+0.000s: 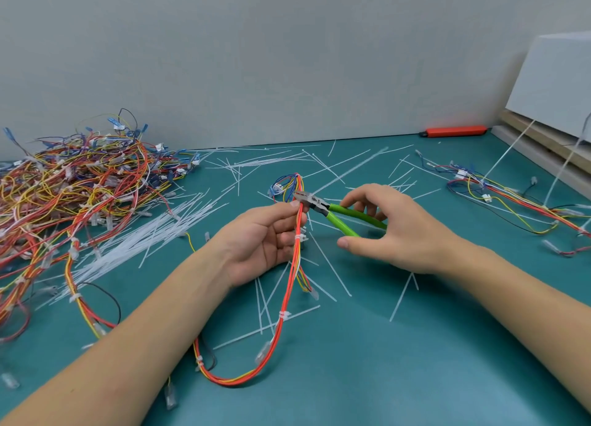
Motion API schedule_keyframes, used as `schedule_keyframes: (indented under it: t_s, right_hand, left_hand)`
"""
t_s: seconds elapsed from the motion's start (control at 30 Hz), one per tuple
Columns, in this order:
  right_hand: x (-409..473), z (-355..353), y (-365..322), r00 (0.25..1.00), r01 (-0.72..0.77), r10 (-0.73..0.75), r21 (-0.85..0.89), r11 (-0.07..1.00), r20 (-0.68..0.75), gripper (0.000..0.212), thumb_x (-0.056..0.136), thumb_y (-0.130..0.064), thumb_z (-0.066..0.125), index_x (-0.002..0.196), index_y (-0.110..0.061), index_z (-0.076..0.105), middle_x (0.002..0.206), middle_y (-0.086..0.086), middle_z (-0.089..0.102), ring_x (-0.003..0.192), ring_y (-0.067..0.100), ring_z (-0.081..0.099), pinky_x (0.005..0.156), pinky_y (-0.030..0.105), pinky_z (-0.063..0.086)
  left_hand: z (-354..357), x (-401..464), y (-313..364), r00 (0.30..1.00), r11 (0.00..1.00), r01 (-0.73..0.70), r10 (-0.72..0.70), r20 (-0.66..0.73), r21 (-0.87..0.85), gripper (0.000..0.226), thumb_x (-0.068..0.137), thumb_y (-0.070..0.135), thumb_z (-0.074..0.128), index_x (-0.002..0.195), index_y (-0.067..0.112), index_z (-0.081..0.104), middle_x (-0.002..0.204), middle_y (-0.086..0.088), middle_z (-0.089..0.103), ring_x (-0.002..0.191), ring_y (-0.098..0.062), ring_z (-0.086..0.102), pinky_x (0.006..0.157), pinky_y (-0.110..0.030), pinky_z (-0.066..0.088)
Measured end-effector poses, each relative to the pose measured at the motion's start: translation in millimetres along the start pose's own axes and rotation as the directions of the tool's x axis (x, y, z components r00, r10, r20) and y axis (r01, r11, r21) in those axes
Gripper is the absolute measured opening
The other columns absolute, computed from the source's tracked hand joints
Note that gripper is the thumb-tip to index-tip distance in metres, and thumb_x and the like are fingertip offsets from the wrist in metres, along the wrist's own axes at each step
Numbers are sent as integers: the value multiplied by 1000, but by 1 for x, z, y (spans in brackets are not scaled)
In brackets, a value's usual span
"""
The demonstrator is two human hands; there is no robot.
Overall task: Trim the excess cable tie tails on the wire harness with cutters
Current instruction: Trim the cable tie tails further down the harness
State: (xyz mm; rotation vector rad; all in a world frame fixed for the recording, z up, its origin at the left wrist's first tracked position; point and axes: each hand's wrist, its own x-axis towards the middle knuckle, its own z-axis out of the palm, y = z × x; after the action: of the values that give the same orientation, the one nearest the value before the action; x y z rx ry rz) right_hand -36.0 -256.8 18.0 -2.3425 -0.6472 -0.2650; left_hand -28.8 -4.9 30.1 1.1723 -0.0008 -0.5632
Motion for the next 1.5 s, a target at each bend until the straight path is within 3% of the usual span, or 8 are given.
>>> schedule_keyframes:
  t_s: [0.23, 0.43, 0.67, 0.83, 0.97, 1.17, 1.3, 1.5]
  right_hand:
    - [-1, 6, -3, 1000, -29, 29, 1, 1000, 7, 55, 72, -69, 71, 118, -41, 59, 107, -18, 61, 108, 5, 57, 93, 25, 48]
    - [-1, 11, -4, 1000, -26, 26, 76, 997, -3, 40, 75, -63, 75, 104, -41, 59, 88, -9, 61, 83, 15, 59, 75, 36, 50]
    - [0, 9, -2, 1000, -16, 16, 52, 999, 8, 41, 77, -61, 74, 109, -39, 59, 92, -12, 61, 90, 11, 58, 72, 19, 45]
    - [1, 6, -1, 1000, 7, -7, 3, 1000, 3, 50, 80, -45, 85, 122, -32, 63, 110, -20, 61, 109, -2, 56, 85, 3, 36]
    - [2, 2, 1, 999, 33, -33, 3, 999, 17, 56, 80, -37, 88, 129, -25, 64, 117, -13, 60, 113, -8, 54, 93, 3, 34]
    - [2, -1, 3, 999, 42, -42, 21, 999, 9, 44, 83, -37, 86, 121, -31, 64, 112, -12, 63, 110, 5, 59, 91, 12, 41]
    - [2, -1, 3, 998, 58, -57, 13, 998, -26, 44, 83, -37, 86, 119, -34, 61, 109, -15, 61, 110, 1, 55, 87, 4, 36]
    - [2, 3, 2, 996, 85, -85, 26, 996, 8, 57, 82, -33, 88, 132, -21, 64, 124, -11, 61, 119, -6, 55, 97, 4, 34]
  left_hand:
    - [0, 2, 0, 1000, 1000, -18, 18, -4, 9, 10, 79, 25, 73, 81, 18, 79, 78, 1, 71, 47, -9, 50, 49, -21, 47]
    - [-1, 3, -1, 999, 1000, -20, 20, -26, 8, 10, 79, 26, 74, 82, 17, 77, 79, 1, 72, 48, -9, 50, 49, -22, 48]
    - [-1, 3, -1, 999, 1000, -14, 14, -34, -5, 10, 78, 24, 73, 81, 17, 78, 76, 1, 72, 46, -10, 52, 47, -22, 49]
    - [-1, 2, -1, 1000, 1000, -7, 6, -30, -12, 9, 79, 22, 70, 77, 16, 76, 75, -1, 68, 45, -11, 50, 48, -24, 47]
    - [0, 2, 0, 1000, 1000, 19, -19, -21, -14, 11, 79, 21, 68, 74, 14, 75, 72, -1, 65, 45, -10, 46, 45, -23, 45]
    - [0, 0, 3, 999, 999, 51, -51, -8, -13, 13, 77, 22, 69, 81, 12, 76, 70, 2, 63, 45, -9, 43, 45, -21, 42]
    - [-1, -1, 4, 998, 998, 61, -61, 4, -22, 13, 78, 23, 70, 81, 12, 76, 69, 2, 62, 45, -9, 43, 45, -22, 42]
    - [-2, -1, 4, 998, 997, 70, -70, 3, -15, 15, 74, 22, 71, 83, 11, 77, 69, 1, 63, 45, -9, 43, 45, -22, 43]
